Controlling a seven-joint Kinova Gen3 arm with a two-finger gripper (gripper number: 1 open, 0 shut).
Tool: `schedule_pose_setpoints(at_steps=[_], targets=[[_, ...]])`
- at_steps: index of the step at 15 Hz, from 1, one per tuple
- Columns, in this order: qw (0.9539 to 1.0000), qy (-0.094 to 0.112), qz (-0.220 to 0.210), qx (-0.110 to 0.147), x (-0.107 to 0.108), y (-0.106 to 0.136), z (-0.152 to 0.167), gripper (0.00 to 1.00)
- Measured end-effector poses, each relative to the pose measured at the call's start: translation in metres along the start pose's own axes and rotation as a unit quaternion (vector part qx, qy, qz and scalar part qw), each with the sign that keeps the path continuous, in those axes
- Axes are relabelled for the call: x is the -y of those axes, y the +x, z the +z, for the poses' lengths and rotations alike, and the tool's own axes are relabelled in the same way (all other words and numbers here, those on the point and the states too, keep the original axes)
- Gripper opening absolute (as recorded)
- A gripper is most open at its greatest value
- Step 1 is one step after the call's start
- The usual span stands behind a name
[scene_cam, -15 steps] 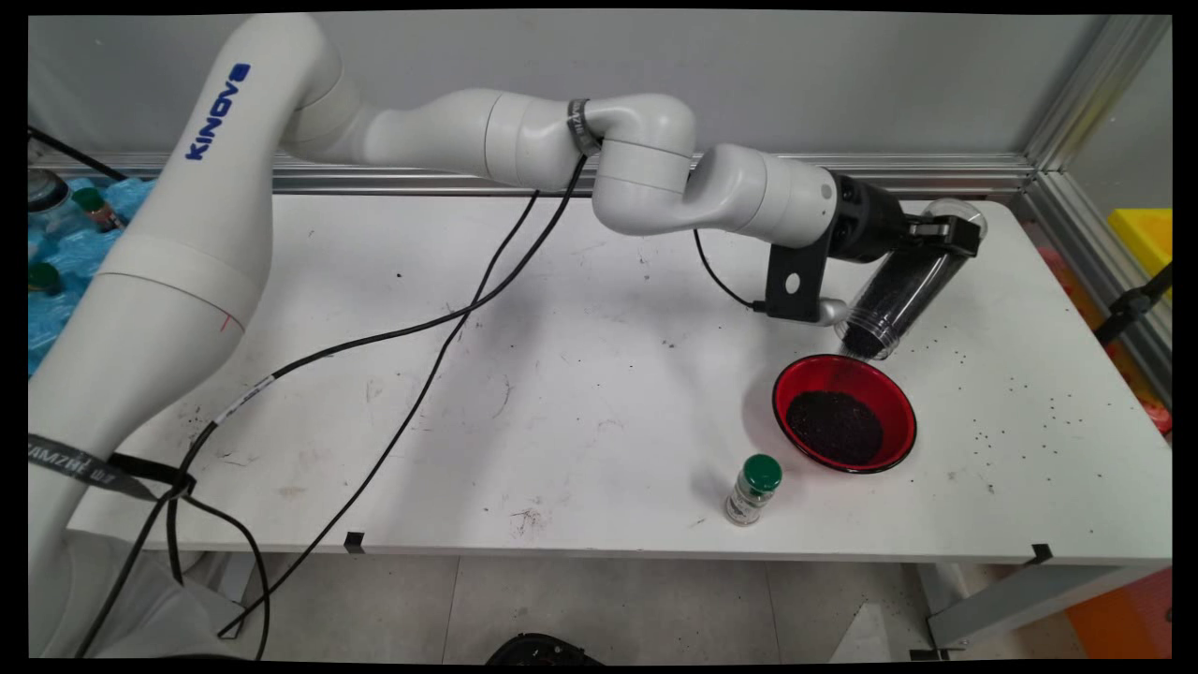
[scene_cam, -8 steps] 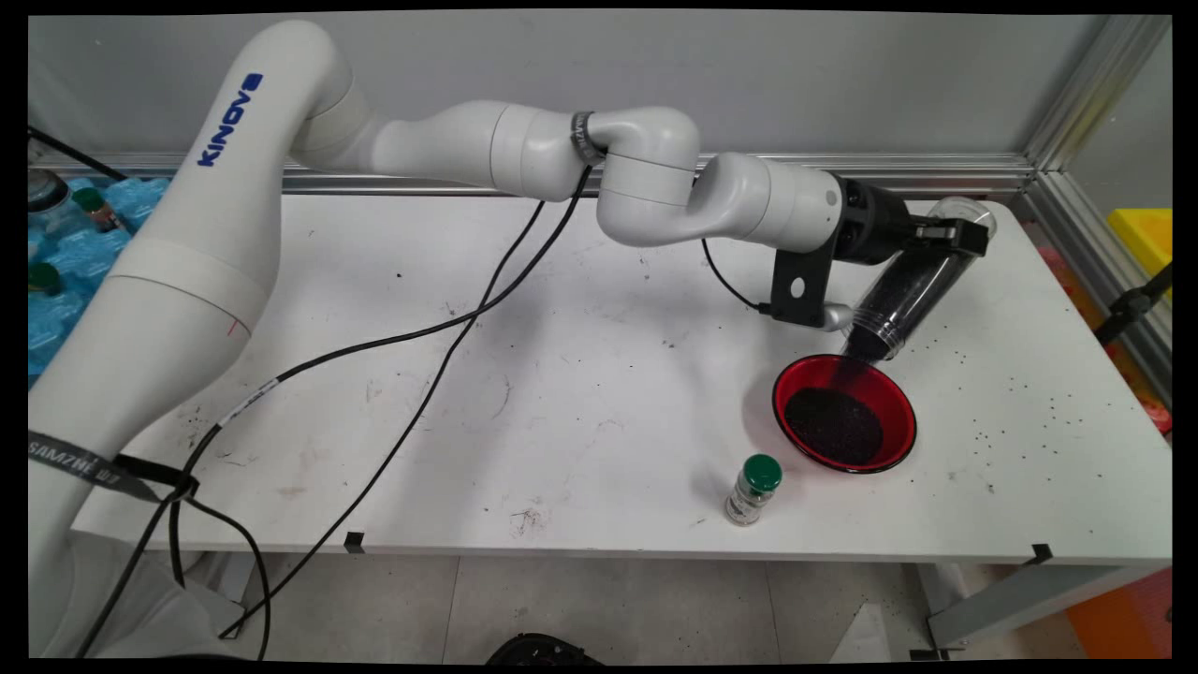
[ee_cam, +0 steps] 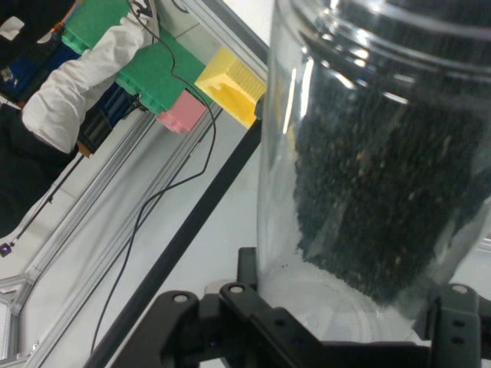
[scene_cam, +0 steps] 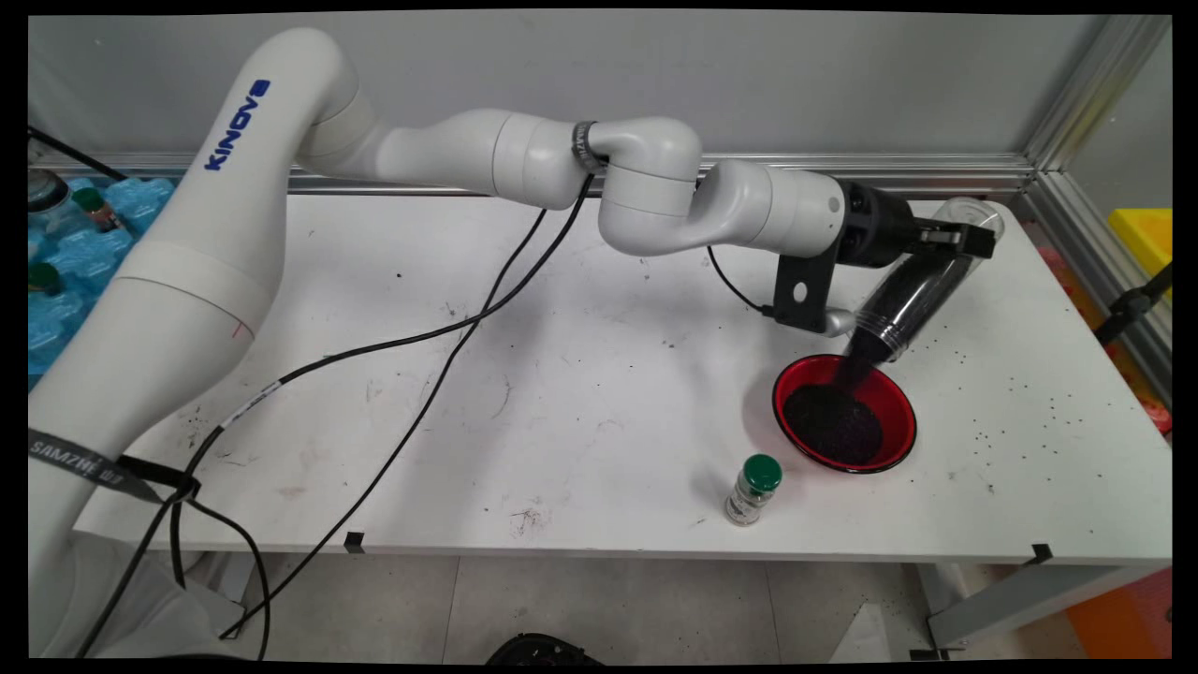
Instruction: Pour the black seasoning powder in the red bowl
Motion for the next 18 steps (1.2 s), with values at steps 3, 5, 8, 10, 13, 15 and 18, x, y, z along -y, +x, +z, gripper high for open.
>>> schedule_pose_setpoints(at_steps=[3, 5, 8, 10, 13, 15, 18], targets=[[1.0, 0.003, 0.004, 0.003, 0.001, 0.0014, -0.0002, 0.0], [1.0, 0.004, 0.006, 0.005, 0.0012, 0.0023, -0.0002, 0.0], [0.9999, 0.005, 0.009, 0.006, 0.0011, 0.0032, -0.0003, 0.0], [0.9999, 0.006, 0.01, 0.008, 0.001, 0.0036, -0.0003, 0.0], [0.9999, 0.007, 0.012, 0.009, 0.0011, 0.0043, -0.0002, 0.0], [0.9998, 0.008, 0.014, 0.01, 0.0018, 0.005, -0.0005, 0.0], [0.9998, 0.01, 0.015, 0.01, 0.0027, 0.0062, -0.0013, 0.0]])
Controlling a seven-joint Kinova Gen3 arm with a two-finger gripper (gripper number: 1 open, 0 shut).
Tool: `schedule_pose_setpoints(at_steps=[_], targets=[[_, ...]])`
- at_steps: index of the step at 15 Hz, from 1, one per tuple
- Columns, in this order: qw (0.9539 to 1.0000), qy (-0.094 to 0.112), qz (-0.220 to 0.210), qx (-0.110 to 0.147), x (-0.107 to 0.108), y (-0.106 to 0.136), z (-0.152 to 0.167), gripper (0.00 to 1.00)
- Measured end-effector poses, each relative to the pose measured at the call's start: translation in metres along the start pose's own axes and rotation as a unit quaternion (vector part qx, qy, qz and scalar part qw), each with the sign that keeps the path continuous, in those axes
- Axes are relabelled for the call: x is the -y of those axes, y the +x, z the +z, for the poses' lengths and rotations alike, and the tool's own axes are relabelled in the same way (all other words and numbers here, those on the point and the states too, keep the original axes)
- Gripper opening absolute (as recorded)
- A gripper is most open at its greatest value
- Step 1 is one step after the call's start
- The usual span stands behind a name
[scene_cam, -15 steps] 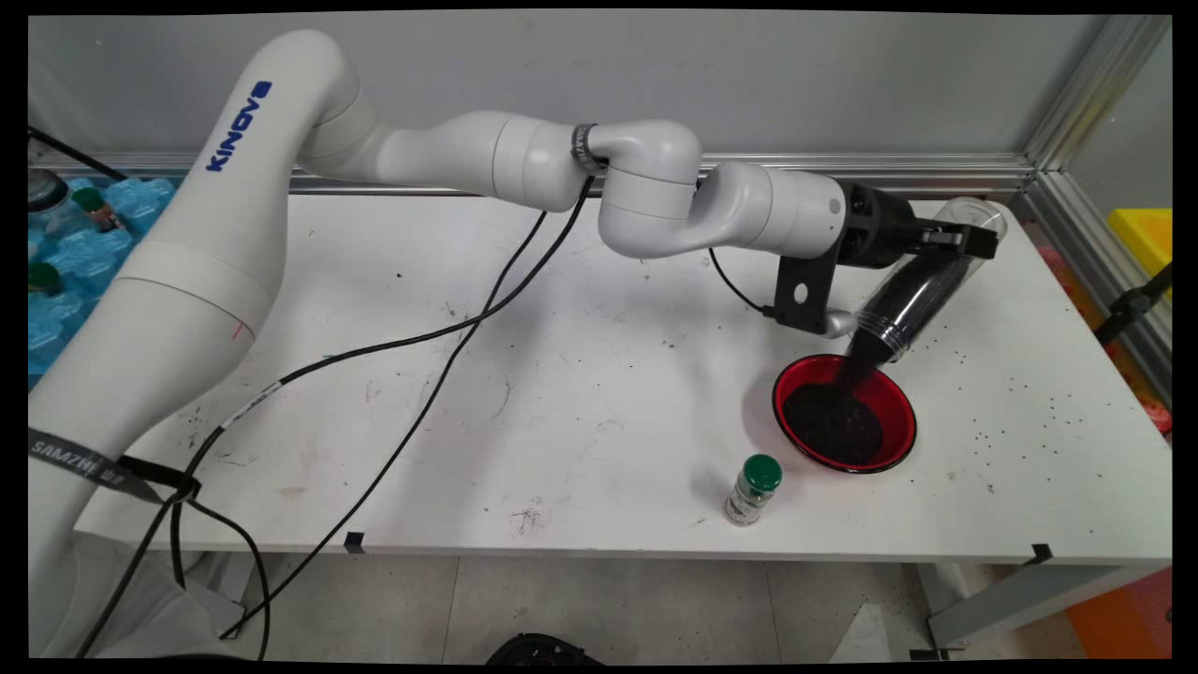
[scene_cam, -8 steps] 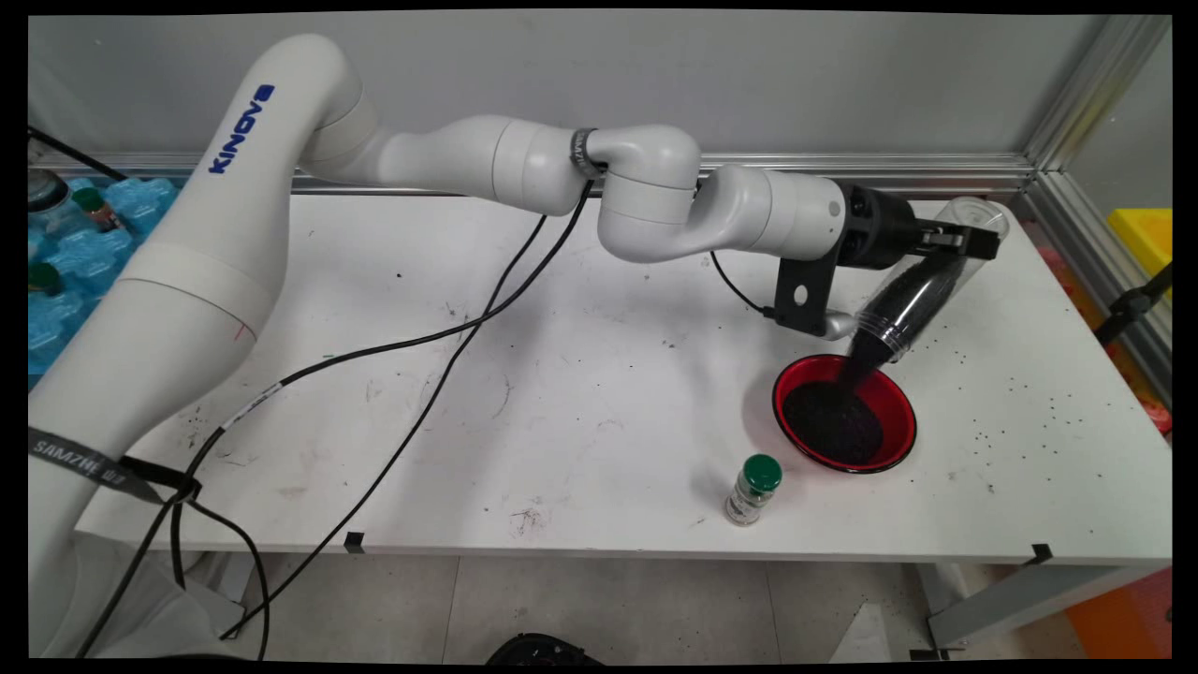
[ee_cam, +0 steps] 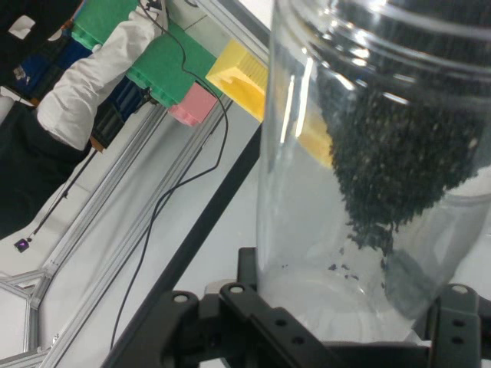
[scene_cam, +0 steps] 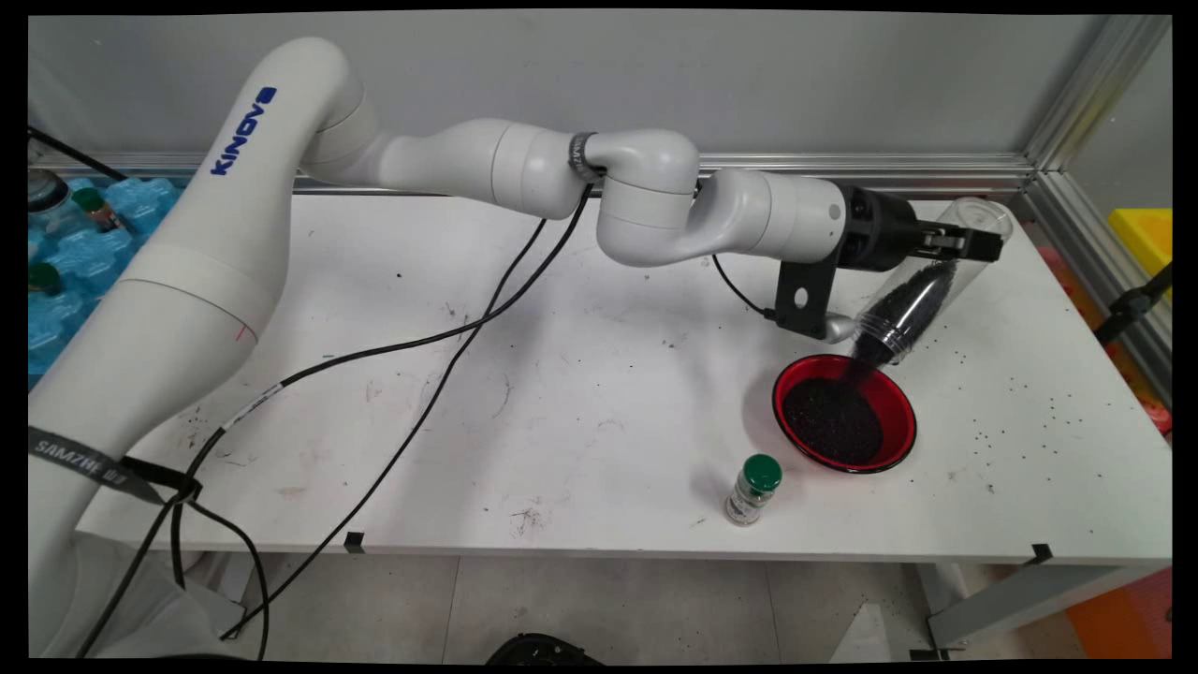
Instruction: Pour the black seasoning powder in the red bowl
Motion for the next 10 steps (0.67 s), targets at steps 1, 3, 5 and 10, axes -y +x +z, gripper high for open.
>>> schedule_pose_setpoints(at_steps=[1, 3, 5, 10], targets=[[1.0, 0.001, 0.0, 0.0, 0.0002, 0.0002, -0.0003, 0.0], [1.0, 0.002, 0.001, 0.0, 0.0006, 0.0006, -0.0009, 0.0], [1.0, 0.003, 0.002, 0.0, 0.0009, 0.0012, -0.0014, 0.0], [1.0, 0.007, 0.005, 0.0, 0.0014, 0.0024, -0.0027, 0.0]])
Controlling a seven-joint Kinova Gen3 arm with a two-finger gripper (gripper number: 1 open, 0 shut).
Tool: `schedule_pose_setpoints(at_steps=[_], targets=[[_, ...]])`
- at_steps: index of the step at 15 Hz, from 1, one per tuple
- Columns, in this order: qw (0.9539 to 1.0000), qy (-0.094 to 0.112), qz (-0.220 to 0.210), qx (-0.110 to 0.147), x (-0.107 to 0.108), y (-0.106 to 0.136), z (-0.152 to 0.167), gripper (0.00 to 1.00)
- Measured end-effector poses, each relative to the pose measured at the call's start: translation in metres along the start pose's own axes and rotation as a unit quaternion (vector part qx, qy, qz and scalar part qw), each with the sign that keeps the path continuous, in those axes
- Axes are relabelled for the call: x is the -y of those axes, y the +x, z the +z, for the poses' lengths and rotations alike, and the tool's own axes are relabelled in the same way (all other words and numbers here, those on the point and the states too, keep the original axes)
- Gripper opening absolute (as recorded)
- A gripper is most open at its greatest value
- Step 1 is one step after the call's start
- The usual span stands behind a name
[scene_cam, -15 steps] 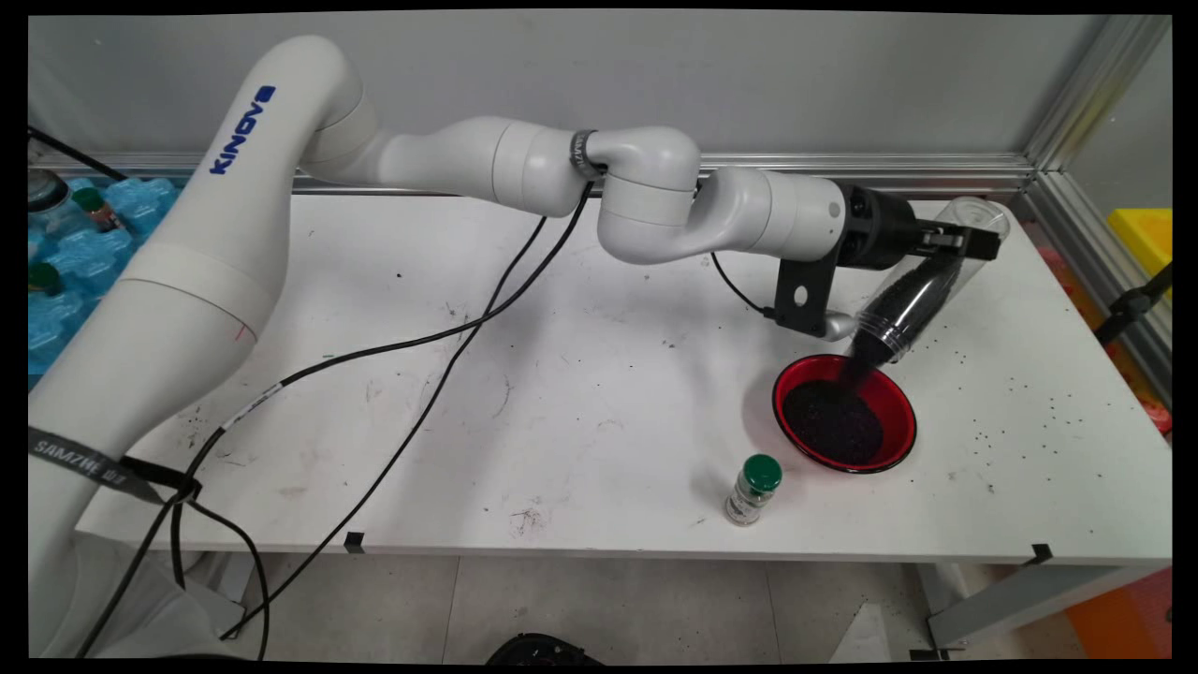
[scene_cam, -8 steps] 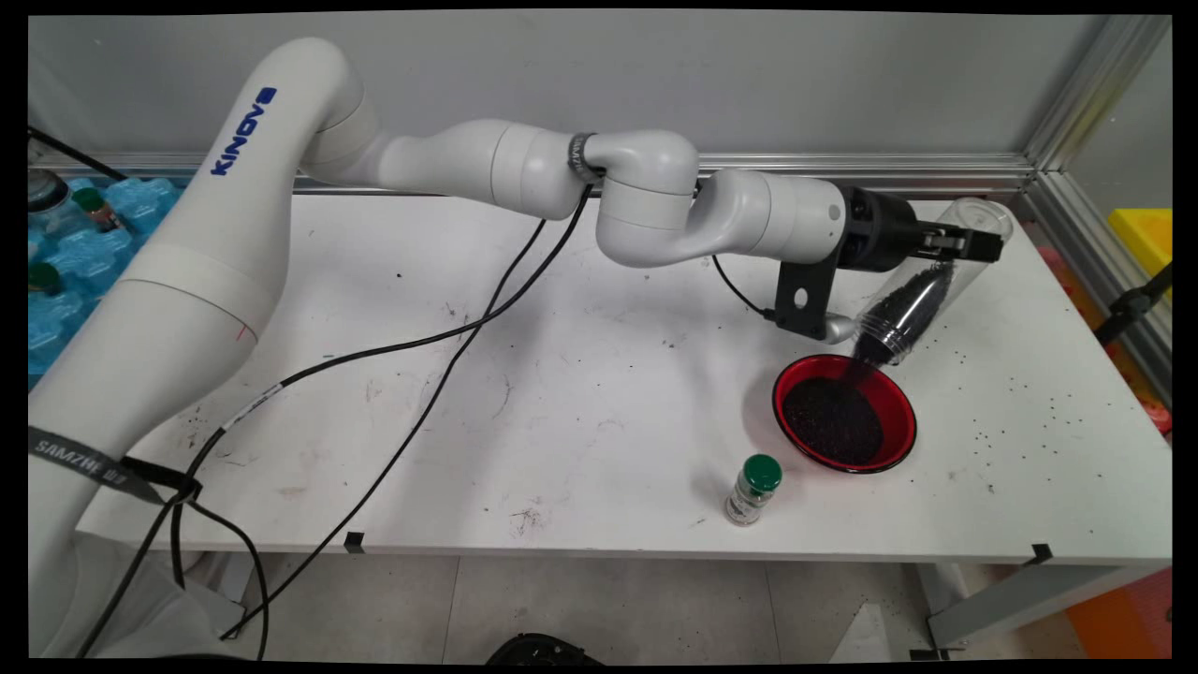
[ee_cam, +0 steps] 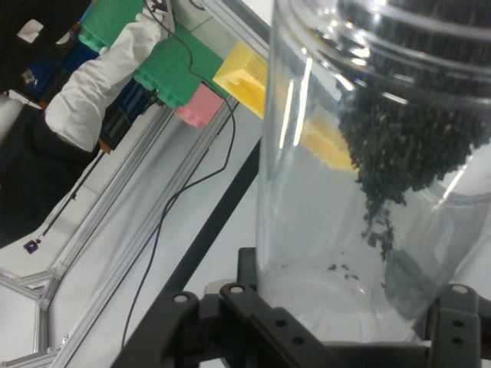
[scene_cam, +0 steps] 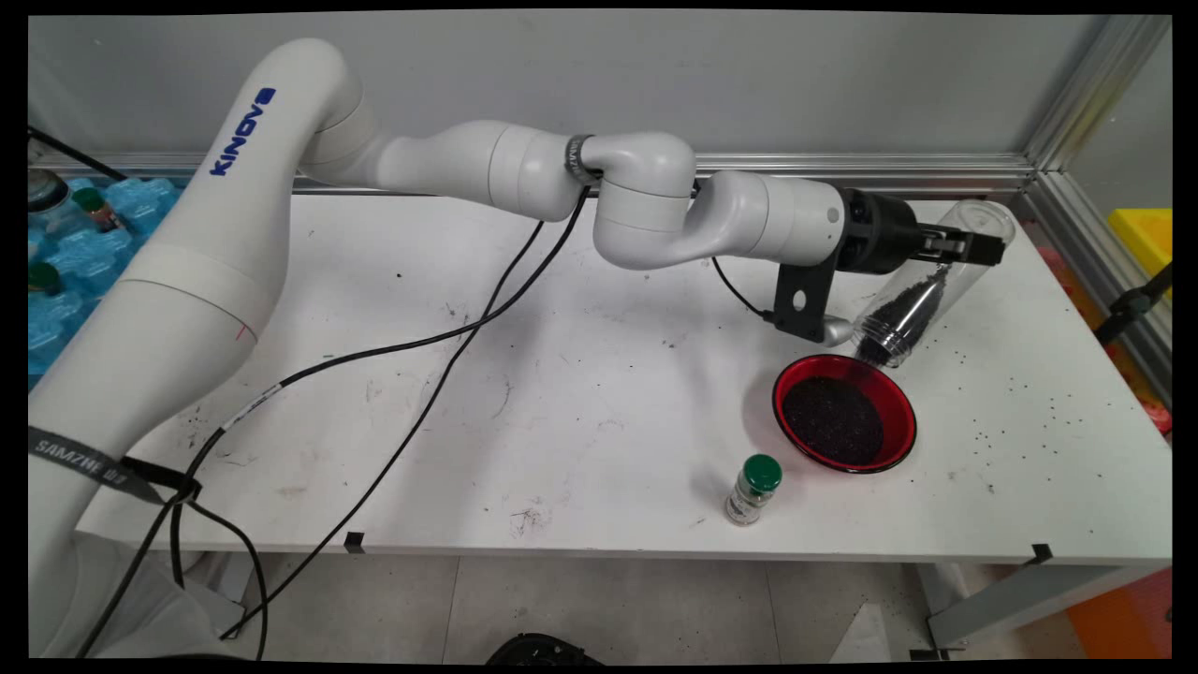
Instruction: Pour the black seasoning powder in the red bowl
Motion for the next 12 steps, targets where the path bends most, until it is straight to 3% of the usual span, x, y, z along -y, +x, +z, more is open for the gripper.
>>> schedule_pose_setpoints(at_steps=[12], targets=[[0.9999, 0.01, 0.013, 0.001, 0.0014, -0.0001, -0.0016, 0.0]])
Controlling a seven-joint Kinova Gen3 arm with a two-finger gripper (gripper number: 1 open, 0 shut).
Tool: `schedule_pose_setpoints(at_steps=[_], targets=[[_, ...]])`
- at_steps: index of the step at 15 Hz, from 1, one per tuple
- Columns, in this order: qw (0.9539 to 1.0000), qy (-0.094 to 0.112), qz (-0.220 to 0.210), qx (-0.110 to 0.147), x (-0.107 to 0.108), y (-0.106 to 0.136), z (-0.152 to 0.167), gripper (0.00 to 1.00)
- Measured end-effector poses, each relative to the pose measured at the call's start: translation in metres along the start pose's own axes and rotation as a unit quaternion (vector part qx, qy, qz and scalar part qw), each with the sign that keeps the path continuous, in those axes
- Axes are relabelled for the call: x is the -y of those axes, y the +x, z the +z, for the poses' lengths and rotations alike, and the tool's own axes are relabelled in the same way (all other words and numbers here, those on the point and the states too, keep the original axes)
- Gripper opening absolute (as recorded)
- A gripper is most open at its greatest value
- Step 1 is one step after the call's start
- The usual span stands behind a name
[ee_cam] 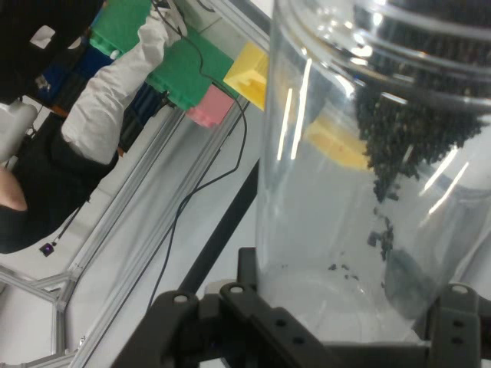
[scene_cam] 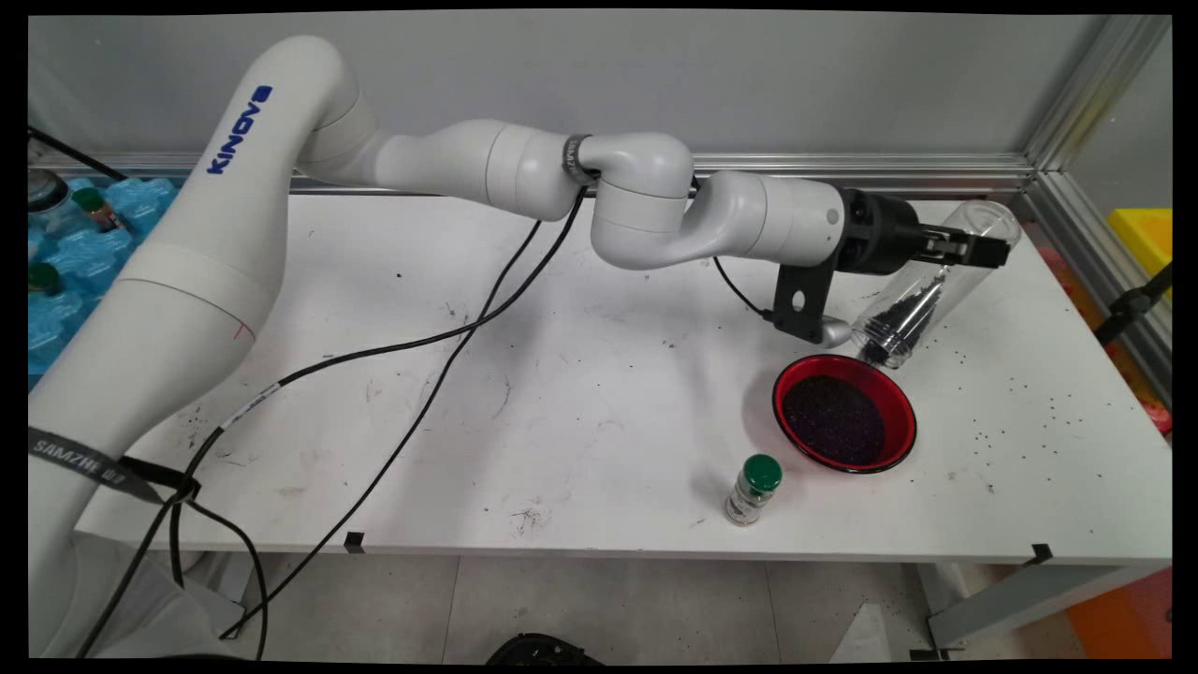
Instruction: Pour the black seasoning powder in the red bowl
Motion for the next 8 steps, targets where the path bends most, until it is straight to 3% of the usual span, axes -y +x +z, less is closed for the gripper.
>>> schedule_pose_setpoints(at_steps=[8], targets=[[1.0, 0.006, 0.006, 0.005, 0.0026, -0.0021, 0.0002, 0.0]])
